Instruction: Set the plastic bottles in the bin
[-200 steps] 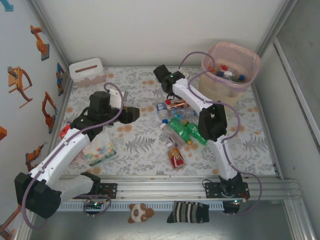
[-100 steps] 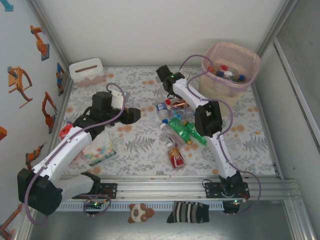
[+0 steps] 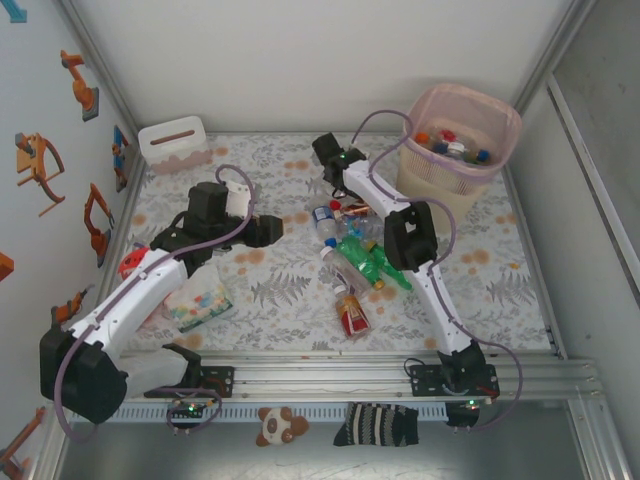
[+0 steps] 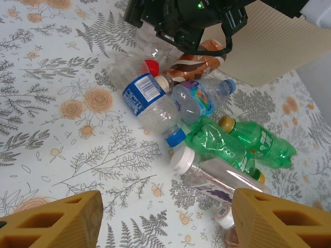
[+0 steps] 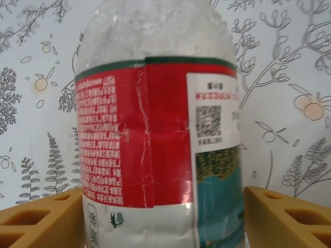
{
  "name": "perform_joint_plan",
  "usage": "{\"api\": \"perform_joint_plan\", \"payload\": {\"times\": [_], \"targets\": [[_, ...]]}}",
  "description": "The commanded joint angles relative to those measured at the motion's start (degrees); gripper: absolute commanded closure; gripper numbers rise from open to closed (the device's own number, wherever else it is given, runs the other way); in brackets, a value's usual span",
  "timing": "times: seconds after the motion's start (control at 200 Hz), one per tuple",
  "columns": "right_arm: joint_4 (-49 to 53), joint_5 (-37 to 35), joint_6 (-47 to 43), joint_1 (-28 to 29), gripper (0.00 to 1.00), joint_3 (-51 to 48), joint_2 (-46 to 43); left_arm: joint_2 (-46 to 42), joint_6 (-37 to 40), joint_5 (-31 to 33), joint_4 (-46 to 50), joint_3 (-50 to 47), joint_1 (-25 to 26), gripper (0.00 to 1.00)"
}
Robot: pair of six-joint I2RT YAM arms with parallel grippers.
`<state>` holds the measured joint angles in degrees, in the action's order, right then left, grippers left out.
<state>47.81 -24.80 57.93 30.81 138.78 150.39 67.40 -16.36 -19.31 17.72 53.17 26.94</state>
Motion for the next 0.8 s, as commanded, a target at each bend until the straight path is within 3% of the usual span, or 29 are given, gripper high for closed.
{"api": "perform_joint_plan", "payload": {"times": [0.0,0.12,0.371,0.796], "targets": [[-1.27,1.49,-2.38,-0.48,0.26,1.57,1.19,0.63,-0.95,-1.1,-0.92,0.15,-0.33,0.34],[-2.03,2.01,-3.56,-0.57,0.26,1.56,1.67,0.97,-1.12,-1.09,-0.75,0.25,-0.35,0.34],[-3.17,0.07,-5.58,-0.59,0.36,1.58,0.15,0.97,-1.13,-0.92,-0.55,0.22,-0.39,0.35],[-4.05,-1.49,-15.77,0.12,0.37,1.26,-10.83,-0.88,-1.65,-1.08,-1.09,0.05,-0.35,0.35]]}}
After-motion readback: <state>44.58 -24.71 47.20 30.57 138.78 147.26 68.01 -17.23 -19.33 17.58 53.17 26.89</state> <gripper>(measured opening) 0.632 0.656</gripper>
